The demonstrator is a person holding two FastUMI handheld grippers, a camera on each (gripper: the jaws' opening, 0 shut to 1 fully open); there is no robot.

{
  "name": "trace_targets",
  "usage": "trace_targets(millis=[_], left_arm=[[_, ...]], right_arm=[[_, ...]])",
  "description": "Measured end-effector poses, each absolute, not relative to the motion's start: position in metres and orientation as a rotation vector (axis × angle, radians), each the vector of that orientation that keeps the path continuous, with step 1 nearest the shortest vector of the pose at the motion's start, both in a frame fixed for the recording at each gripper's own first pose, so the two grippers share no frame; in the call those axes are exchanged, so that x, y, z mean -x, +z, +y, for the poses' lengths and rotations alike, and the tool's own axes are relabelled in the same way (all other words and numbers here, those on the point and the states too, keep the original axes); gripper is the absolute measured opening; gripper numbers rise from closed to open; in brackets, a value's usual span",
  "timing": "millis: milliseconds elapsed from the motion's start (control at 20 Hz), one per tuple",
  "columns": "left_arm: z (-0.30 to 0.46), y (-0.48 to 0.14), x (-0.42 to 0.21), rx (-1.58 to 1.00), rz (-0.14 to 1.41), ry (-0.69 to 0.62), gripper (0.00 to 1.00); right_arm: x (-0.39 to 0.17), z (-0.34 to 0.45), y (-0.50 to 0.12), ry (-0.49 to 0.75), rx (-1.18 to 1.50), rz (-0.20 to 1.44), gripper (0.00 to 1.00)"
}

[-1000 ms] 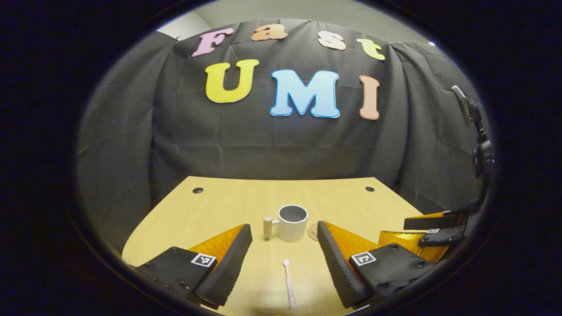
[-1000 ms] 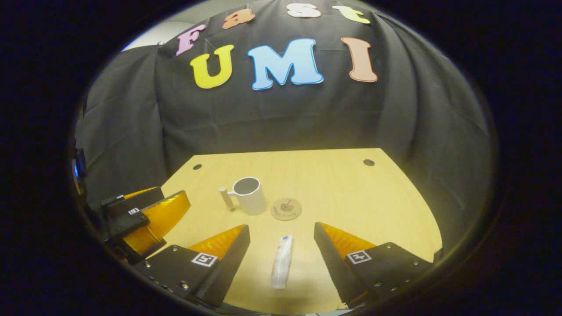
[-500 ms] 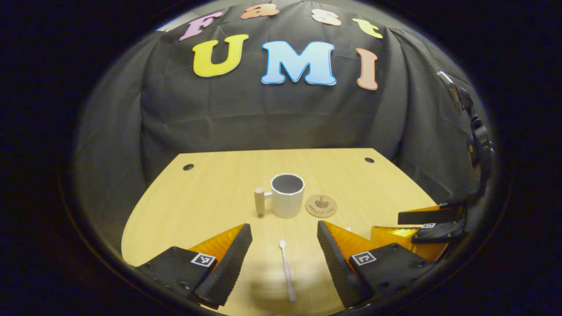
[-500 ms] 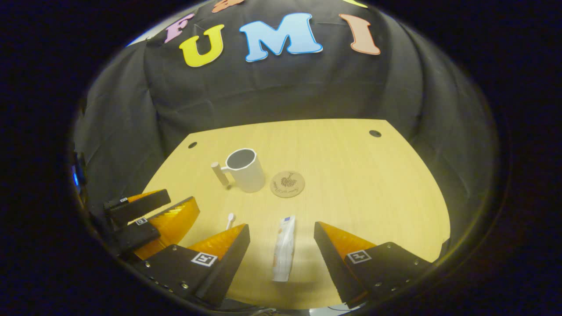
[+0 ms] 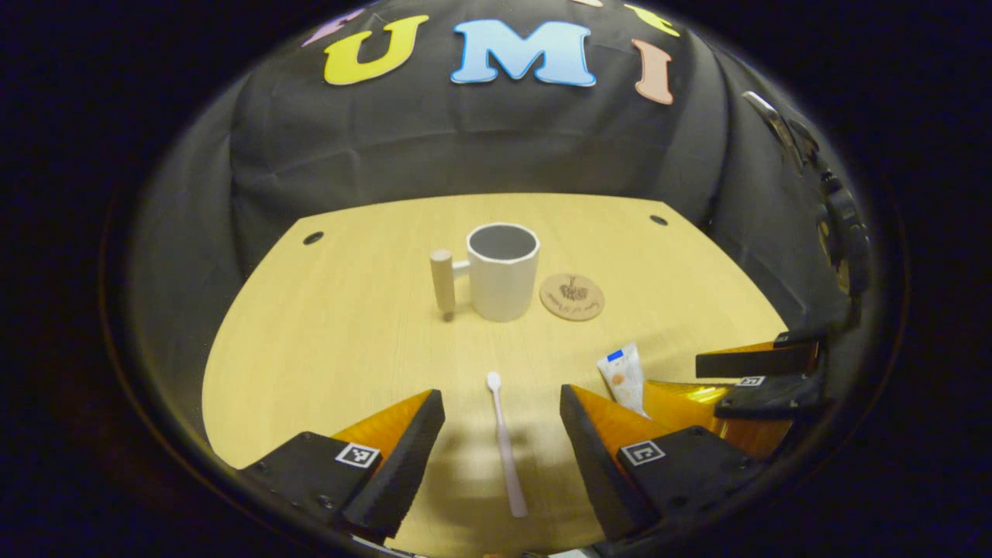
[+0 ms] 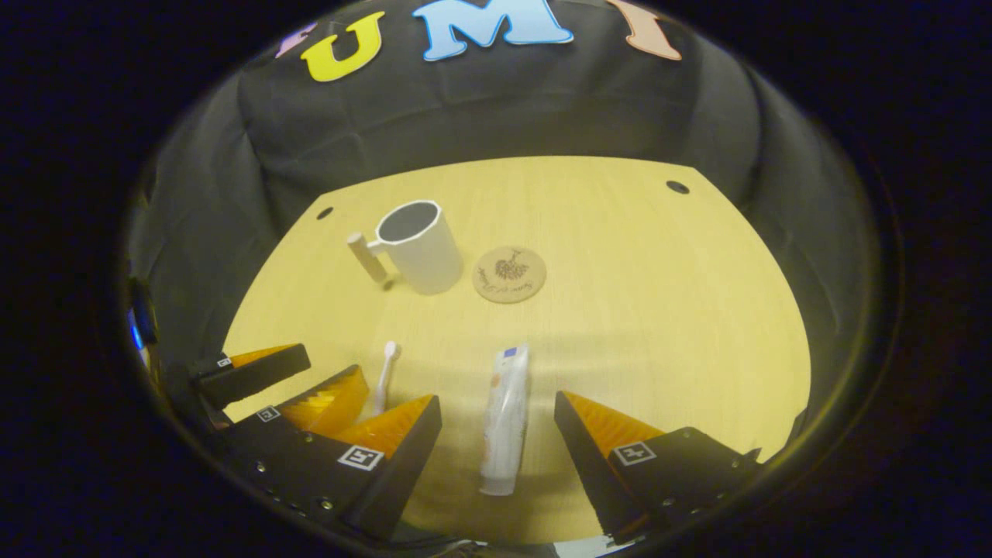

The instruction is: Put the toothbrush and toothpaste on the desktop into the cup, then pick up the cup and place it on the coaster on the desktop.

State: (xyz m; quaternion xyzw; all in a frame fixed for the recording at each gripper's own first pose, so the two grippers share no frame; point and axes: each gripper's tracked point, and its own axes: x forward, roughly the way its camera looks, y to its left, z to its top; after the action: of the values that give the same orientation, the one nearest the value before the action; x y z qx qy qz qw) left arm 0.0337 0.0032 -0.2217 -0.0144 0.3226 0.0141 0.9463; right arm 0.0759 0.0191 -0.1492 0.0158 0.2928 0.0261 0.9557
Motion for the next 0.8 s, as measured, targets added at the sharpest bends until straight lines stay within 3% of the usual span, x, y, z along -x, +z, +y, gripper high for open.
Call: trace_targets(millis=[800], left_arm=[[0.017, -0.295, -0.047, 0.052, 0.84, 0.079, 1.0]], right_arm=[[-0.1, 0.011, -0.207, 0.014, -0.017, 0.773, 0.92]])
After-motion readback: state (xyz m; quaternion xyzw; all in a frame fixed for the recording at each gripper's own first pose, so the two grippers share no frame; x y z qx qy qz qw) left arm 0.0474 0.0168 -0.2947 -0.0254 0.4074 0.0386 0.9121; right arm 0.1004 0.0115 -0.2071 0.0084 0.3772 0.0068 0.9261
